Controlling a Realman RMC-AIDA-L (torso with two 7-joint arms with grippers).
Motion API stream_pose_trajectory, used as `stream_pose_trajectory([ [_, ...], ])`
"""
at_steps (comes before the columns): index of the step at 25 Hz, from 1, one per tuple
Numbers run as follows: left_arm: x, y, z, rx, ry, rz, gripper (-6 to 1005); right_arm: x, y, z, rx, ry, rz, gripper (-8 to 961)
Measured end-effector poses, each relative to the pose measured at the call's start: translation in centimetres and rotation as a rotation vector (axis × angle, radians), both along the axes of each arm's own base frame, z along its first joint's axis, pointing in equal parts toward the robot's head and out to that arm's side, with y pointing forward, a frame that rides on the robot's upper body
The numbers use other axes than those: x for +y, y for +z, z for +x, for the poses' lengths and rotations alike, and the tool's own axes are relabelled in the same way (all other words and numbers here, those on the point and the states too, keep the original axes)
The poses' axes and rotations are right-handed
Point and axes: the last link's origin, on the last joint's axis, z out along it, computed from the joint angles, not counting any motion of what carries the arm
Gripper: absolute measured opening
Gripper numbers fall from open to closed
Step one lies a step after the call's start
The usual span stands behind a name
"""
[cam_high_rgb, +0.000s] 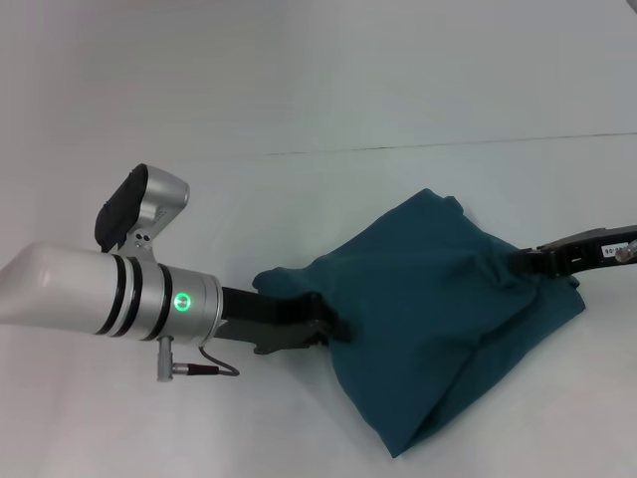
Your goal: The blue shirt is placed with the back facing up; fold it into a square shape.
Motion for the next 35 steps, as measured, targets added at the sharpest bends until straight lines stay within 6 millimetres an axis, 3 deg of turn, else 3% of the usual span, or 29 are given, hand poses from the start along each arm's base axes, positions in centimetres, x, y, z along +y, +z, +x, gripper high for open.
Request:
stream_pose_trajectory([
  [7, 0.3, 1.1, -0.7, 0.001, 0.014, 0.009, 107, -0.1, -0.2, 0.0, 0.004, 0.003, -0.002, 5],
  [13, 1.2, 4.0, -1.9, 0.016, 0.012, 0.035, 108, 0.0, -1.0, -0.7, 0.020, 0.018, -0.014, 4],
  [23, 2.6, 8.9, -4.3, 0.086, -0.005, 0.122, 109, 0.5, -4.2, -2.9, 0.067, 0.038, -0.086, 6],
  [29, 2.7, 10.1, -5.0, 0.136, -0.028, 0.131, 108, 0.6, -4.7, -3.2, 0.078, 0.026, -0.104, 8],
  [35, 2.5, 10.0, -5.3, 0.140, -0.040, 0.125, 108, 0.5, -3.5, -2.3, 0.072, -0.015, -0.087, 10],
])
